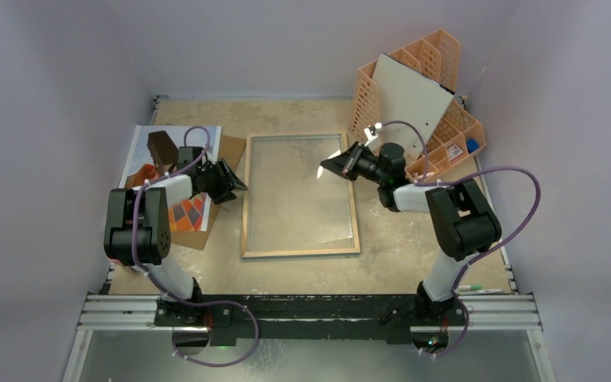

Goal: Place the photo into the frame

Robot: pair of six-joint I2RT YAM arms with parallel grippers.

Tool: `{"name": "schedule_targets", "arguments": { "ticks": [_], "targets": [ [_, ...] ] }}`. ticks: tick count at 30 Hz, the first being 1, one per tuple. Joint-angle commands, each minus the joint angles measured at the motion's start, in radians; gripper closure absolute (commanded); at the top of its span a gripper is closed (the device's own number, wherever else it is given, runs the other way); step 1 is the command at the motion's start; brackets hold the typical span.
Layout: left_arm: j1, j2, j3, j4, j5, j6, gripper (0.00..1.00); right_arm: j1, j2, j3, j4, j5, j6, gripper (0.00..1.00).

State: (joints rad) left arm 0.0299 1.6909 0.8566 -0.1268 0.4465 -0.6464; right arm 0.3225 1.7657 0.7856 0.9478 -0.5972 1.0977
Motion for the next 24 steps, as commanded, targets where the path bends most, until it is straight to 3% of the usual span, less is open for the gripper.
{"name": "schedule_targets", "arguments": {
  "ticks": [1,24],
  "targets": [
    [-0.010,0.023,0.020,0.009,-0.004,0.004,0.49,0.005,0.013,0.028,0.017,0.009,-0.024,1.00],
    [-0.053,0.047,0.022,-0.027,-0.072,0.004,0.50,0.004,0.068,0.047,0.004,0.043,-0.027,1.00]
  ]
}}
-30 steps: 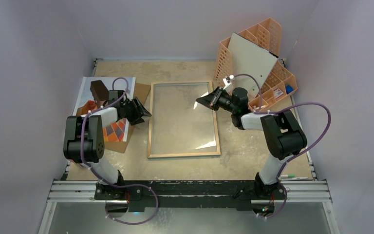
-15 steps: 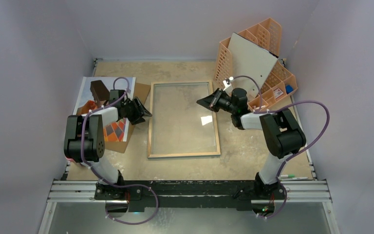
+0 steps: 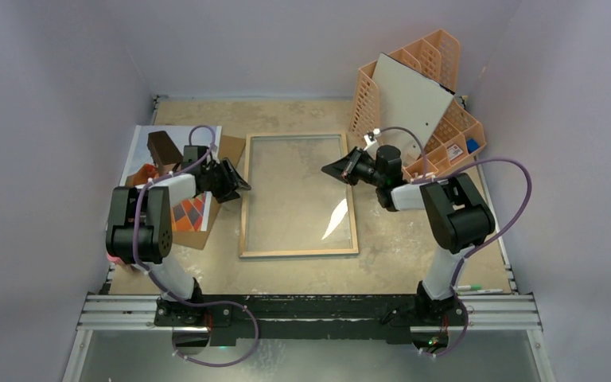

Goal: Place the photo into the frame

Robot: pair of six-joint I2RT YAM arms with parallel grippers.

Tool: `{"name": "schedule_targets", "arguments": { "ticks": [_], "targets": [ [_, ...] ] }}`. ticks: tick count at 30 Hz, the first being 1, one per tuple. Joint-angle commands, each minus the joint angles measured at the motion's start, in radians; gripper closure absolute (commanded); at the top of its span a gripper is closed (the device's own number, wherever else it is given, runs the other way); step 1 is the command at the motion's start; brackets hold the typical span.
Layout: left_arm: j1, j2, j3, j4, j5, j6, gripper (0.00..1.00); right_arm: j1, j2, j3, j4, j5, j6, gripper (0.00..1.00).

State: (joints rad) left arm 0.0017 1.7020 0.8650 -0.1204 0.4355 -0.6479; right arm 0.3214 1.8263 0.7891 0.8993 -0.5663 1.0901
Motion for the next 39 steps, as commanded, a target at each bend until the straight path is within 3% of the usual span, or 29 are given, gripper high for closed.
{"name": "schedule_targets", "arguments": {
  "ticks": [1,18,39],
  "targets": [
    [-0.026,0.039,0.014,-0.038,-0.064,0.005,0.50,0.005,0.010,0.043,0.056,0.014,-0.018,1.00],
    [-0.041,0.057,0.028,-0.074,-0.088,0.020,0.56,0.005,0.034,-0.010,0.183,0.035,-0.013,1.00],
    [-0.044,0.079,0.032,-0.073,-0.064,0.027,0.56,0.005,0.116,0.036,0.146,0.049,-0.034,1.00]
  ]
}}
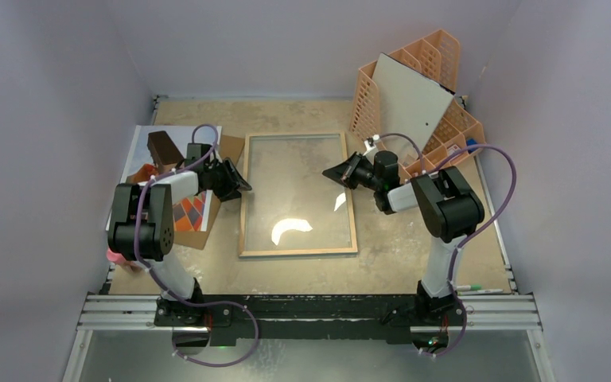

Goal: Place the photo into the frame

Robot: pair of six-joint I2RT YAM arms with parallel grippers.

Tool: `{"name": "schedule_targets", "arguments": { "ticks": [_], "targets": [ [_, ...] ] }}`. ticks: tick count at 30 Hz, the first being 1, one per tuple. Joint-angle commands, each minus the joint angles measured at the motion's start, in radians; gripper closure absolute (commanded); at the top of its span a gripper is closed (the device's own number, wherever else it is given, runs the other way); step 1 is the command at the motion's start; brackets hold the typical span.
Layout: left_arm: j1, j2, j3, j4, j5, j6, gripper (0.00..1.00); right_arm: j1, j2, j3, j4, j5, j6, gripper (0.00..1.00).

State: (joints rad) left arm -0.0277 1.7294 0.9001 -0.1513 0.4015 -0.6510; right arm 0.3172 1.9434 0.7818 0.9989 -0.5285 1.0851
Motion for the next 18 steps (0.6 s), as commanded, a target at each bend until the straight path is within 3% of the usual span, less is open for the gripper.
{"name": "schedule_targets", "arguments": {
  "ticks": [1,12,18],
  "targets": [
    [-0.014,0.051,-0.003,-0.042,-0.028,0.030,0.56,0.010,-0.003,0.044,0.054,0.019,-0.044,1.00],
    [-0.016,0.062,0.023,-0.052,-0.006,0.035,0.58,0.012,0.008,0.040,0.092,0.038,-0.059,1.00],
    [-0.016,0.066,0.032,-0.074,-0.032,0.051,0.58,0.011,0.012,0.069,0.033,0.043,-0.113,1.00]
  ]
}}
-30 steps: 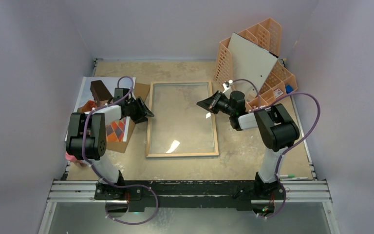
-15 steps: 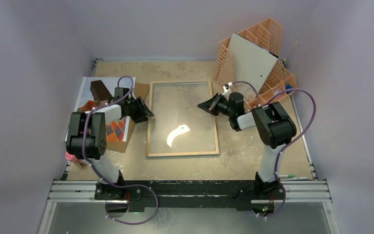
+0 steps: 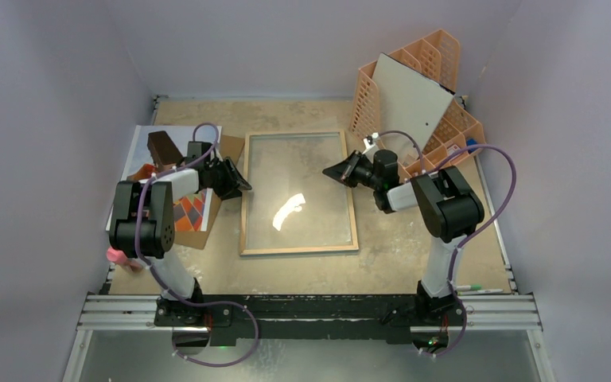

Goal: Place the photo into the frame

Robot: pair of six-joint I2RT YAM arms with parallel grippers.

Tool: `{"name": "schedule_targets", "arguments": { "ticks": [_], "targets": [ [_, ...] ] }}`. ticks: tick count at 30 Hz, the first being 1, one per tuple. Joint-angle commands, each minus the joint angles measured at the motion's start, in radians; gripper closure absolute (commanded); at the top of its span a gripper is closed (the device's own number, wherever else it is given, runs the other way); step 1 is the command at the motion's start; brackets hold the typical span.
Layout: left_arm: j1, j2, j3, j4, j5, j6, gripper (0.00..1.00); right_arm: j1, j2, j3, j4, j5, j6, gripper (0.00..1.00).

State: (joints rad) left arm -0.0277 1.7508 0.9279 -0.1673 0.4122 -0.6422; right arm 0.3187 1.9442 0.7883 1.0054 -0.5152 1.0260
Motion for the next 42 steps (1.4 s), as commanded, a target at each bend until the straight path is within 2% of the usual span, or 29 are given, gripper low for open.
{"name": "schedule_targets", "arguments": {
  "ticks": [1,5,10,20,34,42],
  "targets": [
    [-0.015,0.047,0.009,-0.065,-0.049,0.048,0.58,0.010,0.009,0.071,0.010,0.031,-0.064,1.00],
    [-0.015,0.047,0.024,-0.084,-0.066,0.064,0.56,0.010,0.000,0.090,-0.016,0.035,-0.084,1.00],
    [-0.015,0.050,0.032,-0.095,-0.076,0.074,0.53,0.010,-0.016,0.141,-0.136,0.045,-0.140,1.00],
    [-0.015,0.076,0.075,-0.192,-0.150,0.118,0.55,0.014,0.002,0.248,-0.319,0.036,-0.220,1.00],
    [-0.024,0.084,0.133,-0.352,-0.266,0.210,0.54,0.038,0.001,0.334,-0.447,0.047,-0.323,1.00],
    [-0.029,0.074,0.100,-0.316,-0.200,0.210,0.54,0.038,0.023,0.306,-0.414,0.001,-0.257,1.00]
  ]
}}
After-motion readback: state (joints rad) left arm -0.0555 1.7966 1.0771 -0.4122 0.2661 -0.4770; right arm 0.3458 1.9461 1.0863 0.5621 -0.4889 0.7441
